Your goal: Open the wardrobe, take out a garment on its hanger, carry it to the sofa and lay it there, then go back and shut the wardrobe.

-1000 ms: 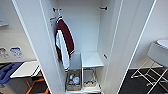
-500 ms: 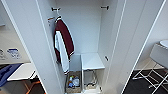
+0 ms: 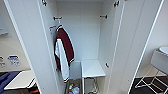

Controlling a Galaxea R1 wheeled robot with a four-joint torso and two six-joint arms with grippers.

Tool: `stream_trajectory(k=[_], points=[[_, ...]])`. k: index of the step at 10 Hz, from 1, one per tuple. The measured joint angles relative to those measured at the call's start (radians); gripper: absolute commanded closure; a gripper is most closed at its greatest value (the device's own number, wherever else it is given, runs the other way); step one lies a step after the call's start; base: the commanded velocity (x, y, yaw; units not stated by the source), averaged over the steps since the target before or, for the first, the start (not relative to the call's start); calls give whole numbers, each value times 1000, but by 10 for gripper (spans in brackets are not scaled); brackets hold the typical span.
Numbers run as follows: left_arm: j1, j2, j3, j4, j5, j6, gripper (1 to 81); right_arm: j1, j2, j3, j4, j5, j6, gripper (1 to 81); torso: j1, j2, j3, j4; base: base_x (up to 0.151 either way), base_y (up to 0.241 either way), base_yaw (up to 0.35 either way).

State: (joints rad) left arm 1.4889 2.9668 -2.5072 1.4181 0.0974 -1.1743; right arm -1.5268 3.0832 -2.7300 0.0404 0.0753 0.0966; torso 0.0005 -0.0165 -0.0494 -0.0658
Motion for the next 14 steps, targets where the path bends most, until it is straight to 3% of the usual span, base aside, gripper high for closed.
stream_trajectory(k=[2, 8, 12, 14], points=[[14, 0, 0, 0, 0, 0, 10, -13, 0, 0, 0, -6, 0, 10, -1, -1, 56, 0, 32, 0, 0], [19, 0, -3, -22, 1, -12, 10, -19, 0, -2, 0, -9, 0, 10, -2, -2, 69, 0, 0, 0, 0], [20, -16, -22, -257, 28, -26, 10, -19, 0, -4, 0, -9, 0, 10, -2, -2, 70, 0, 0, 0, 0], [20, -7, -22, -291, 61, 128, 10, -17, 0, -4, 0, -9, 0, 10, -2, -2, 70, 0, 0, 0, 0]])
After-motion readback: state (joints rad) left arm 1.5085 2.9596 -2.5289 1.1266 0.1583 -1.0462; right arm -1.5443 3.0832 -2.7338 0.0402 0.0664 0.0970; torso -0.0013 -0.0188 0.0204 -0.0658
